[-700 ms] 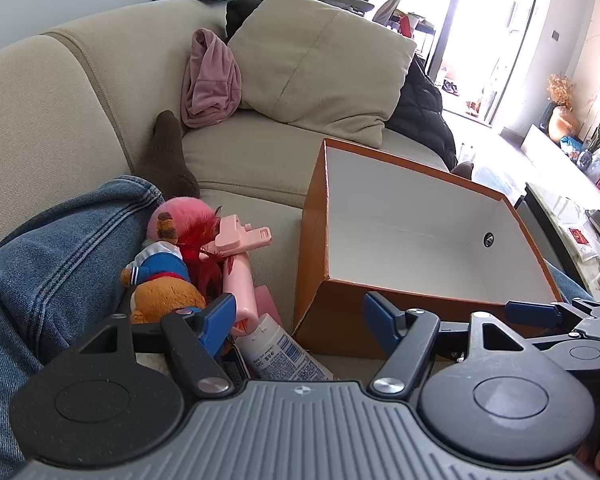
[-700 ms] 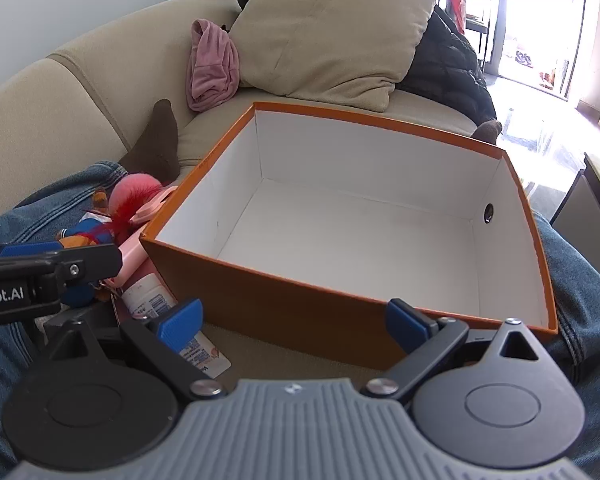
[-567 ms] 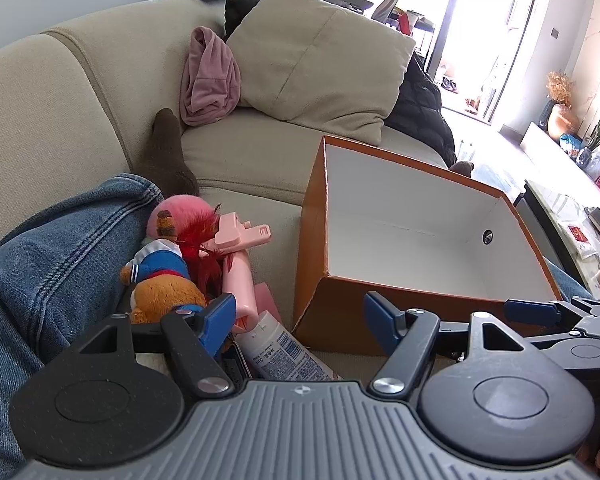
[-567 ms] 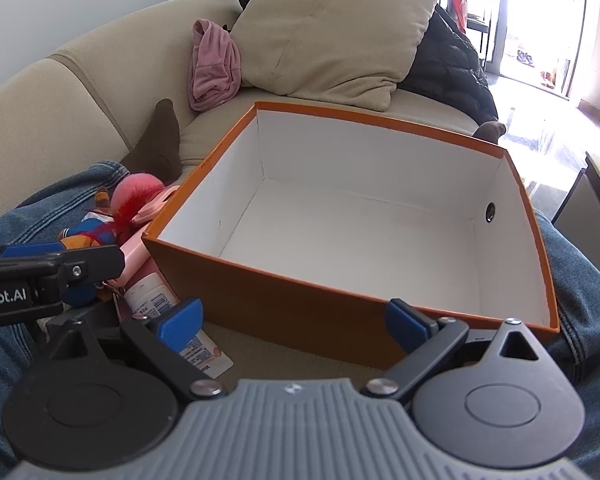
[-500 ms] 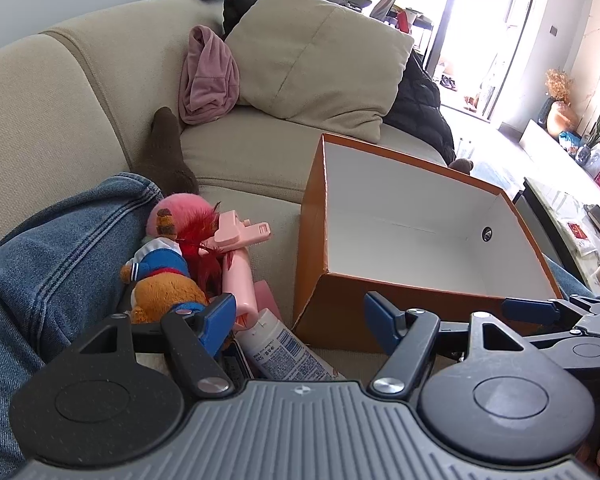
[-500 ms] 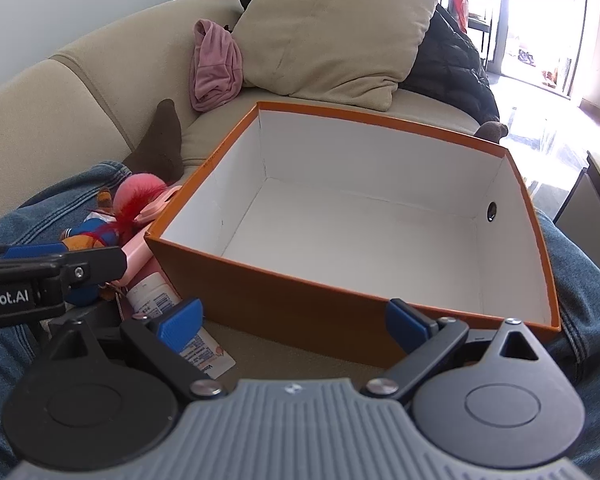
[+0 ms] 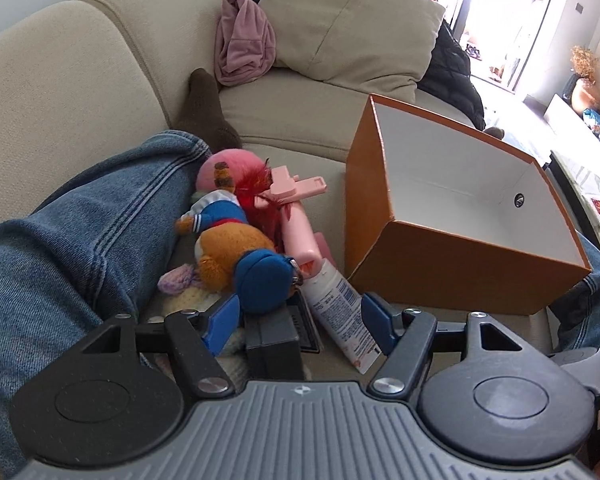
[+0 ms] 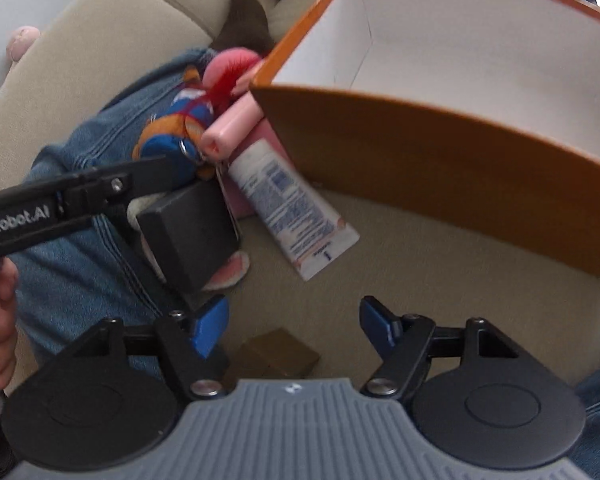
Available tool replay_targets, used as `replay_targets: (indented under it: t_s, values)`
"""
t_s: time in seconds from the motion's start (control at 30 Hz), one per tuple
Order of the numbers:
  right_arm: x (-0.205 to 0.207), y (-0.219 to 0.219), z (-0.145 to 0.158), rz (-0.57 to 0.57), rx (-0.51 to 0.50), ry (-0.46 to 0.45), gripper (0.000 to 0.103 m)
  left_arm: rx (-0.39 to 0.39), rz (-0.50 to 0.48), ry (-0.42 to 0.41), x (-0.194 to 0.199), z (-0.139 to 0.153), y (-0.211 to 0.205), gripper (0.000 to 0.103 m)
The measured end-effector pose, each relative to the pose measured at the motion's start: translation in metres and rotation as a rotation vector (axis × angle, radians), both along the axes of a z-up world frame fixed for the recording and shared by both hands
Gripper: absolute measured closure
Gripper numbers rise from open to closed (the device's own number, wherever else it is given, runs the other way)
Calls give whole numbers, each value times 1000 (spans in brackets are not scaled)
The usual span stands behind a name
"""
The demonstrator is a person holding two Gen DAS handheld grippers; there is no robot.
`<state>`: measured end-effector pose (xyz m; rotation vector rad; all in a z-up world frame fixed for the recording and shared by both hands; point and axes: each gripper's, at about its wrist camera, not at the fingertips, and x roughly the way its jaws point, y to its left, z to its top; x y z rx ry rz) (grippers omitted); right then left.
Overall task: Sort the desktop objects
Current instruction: 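Reach the right gripper toward the small brown cardboard box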
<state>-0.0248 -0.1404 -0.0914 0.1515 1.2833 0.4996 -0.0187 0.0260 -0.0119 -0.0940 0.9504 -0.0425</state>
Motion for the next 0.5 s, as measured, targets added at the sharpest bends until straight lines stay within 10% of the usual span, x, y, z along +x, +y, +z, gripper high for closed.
replay_targets:
  t_s: [0.5]
  values:
    - [-6, 24, -48, -15, -41, 277, 29, -24, 18, 56, -14, -14, 24, 23]
